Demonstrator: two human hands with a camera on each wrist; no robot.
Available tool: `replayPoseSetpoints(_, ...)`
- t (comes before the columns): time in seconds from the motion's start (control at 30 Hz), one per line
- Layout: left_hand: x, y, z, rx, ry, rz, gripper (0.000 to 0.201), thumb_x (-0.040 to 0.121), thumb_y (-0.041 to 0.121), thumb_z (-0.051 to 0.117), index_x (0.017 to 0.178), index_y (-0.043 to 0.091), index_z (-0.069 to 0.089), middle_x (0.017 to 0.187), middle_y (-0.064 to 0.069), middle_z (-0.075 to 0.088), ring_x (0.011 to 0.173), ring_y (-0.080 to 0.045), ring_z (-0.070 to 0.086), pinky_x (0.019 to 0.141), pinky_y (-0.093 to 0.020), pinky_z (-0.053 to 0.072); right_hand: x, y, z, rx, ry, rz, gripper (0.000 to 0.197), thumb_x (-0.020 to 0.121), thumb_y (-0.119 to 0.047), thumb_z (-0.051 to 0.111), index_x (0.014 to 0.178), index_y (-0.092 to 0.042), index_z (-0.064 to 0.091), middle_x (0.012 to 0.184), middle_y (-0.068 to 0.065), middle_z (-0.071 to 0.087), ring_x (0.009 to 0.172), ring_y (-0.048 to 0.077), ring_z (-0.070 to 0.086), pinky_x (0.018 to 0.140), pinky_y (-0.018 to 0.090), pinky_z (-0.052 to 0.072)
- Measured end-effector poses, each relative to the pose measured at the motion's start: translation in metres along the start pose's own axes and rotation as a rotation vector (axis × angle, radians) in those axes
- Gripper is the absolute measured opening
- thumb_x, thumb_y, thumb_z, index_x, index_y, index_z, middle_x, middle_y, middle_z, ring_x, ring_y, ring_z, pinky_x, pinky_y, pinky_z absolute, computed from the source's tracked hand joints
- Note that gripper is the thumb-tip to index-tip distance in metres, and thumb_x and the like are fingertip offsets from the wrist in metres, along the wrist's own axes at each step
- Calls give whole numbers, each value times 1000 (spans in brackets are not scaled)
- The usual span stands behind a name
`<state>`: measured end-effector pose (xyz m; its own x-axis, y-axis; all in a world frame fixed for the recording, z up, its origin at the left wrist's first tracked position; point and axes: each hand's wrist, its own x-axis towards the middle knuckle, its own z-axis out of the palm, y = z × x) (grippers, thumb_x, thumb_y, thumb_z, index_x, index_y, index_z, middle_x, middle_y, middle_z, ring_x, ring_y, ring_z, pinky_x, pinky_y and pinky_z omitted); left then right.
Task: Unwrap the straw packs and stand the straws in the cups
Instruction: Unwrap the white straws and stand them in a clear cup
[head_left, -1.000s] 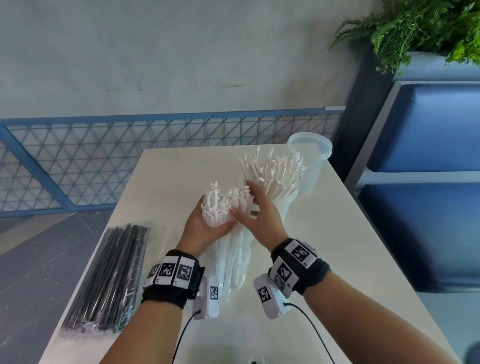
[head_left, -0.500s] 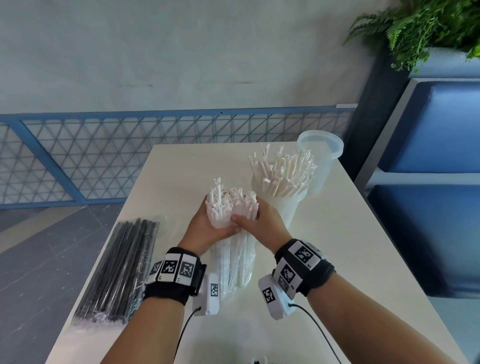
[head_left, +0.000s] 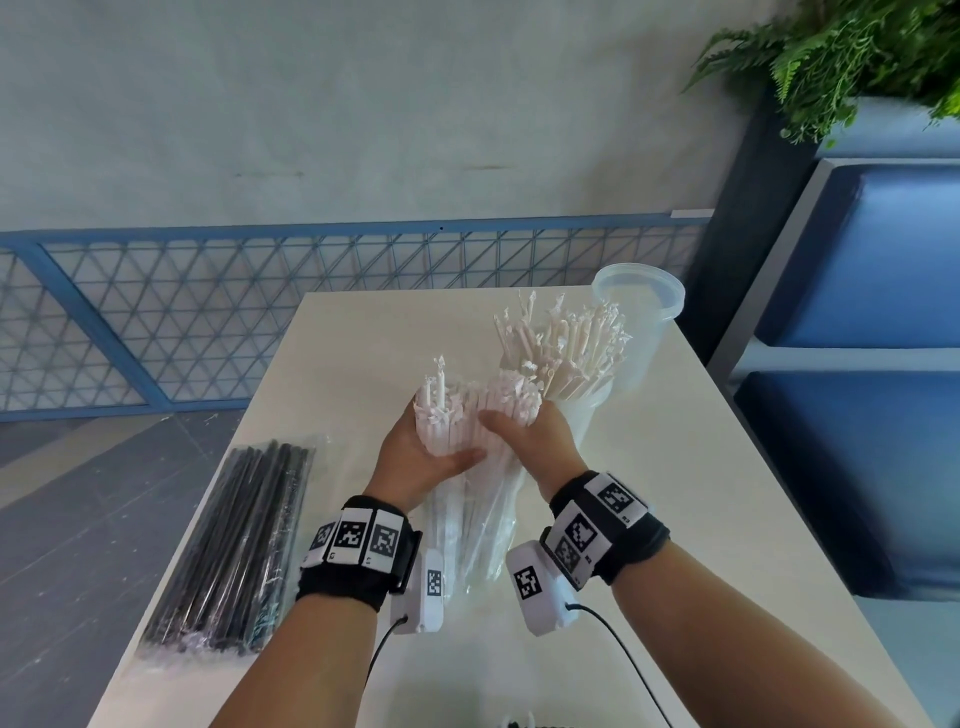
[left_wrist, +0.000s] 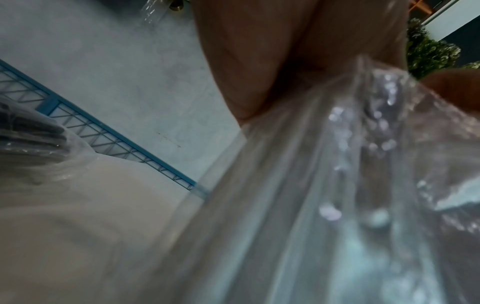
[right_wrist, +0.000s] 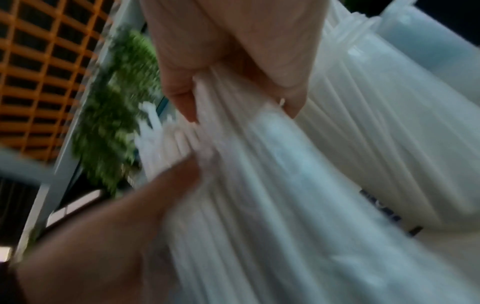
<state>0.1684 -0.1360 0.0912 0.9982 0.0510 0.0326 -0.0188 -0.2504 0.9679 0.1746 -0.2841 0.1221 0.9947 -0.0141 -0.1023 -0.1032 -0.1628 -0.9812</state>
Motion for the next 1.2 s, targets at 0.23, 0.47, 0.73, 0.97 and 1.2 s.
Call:
replayPoseSetpoints(0.23,-1,3,4,11,-24,-19,68,63,18,85,122,20,50,112,6,61,108,-13,58,97,-31,45,6,-35,-24,257,40,-41,15,84,-12,60,92,0,66,90,11,71,85,24,67,83,40,55)
replayPoseSetpoints(0.47,-3,9,9,75,-68,31,51,70,2,78,106,26,50,93,23,54,88,3,53,67,3,39,21,-58,-43,480,77,-134,19,87,-5,54,100,8,61,80,9,67,65,14,65,60,24,55)
replayPoseSetpoints(0.73,-1,5,9,54,-39,19,52,71,4,78,111,24,52,93,16,60,86,1,59,65,-5,45,7,-3,-22,237,-127,-113,35,74,-6,73,107,-8,61,100,4,70,95,17,67,85,34,54)
replayPoseSetpoints(0.97,0,8,5,48,-9,3,64,68,13,82,124,17,50,104,8,61,98,-10,58,83,-15,43,11,-22,-33,513,69,-50,31,82,-8,65,112,0,63,102,3,70,98,21,66,88,40,54)
replayPoseSetpoints(1.2,6,3,7,75,-4,-19,59,68,13,82,118,18,52,108,4,61,105,-17,57,92,-27,43,21,-53,-52,558,232,-143,10,81,-2,61,75,-10,60,65,2,60,66,18,58,66,34,49)
